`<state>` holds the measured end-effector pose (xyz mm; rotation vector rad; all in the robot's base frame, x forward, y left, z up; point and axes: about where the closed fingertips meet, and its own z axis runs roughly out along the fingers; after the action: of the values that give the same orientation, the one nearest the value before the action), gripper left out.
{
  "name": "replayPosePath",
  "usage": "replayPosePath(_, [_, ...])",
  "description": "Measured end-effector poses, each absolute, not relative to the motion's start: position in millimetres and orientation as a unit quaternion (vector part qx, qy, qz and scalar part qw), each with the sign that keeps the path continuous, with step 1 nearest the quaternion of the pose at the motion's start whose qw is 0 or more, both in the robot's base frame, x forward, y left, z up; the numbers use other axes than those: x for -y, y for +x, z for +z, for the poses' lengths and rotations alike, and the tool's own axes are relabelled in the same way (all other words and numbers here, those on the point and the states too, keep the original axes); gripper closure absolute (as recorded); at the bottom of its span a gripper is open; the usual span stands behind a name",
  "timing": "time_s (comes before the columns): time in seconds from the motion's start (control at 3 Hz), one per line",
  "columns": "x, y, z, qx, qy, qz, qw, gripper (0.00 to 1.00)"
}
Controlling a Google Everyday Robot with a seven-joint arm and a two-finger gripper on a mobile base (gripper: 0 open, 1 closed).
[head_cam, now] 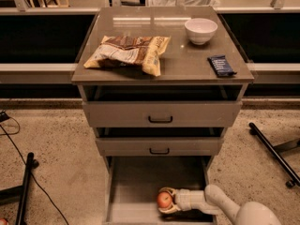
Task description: Pick apple from bottom drawer and place on counter
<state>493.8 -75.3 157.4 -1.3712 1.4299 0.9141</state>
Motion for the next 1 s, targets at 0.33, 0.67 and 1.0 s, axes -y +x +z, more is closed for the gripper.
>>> replayPosePath(0.33, [121.4, 507.1, 234.9, -0.549, -0.564, 0.326, 0.524, 1.0])
replayPosePath(0.67, [176.3, 496.1, 319.5, -0.558, -0.565, 0.276, 0.541, 1.0])
replayPosePath(1.0, [199.7, 455.0, 432.0, -0.568, -0.566, 0.29, 0.523, 1.0])
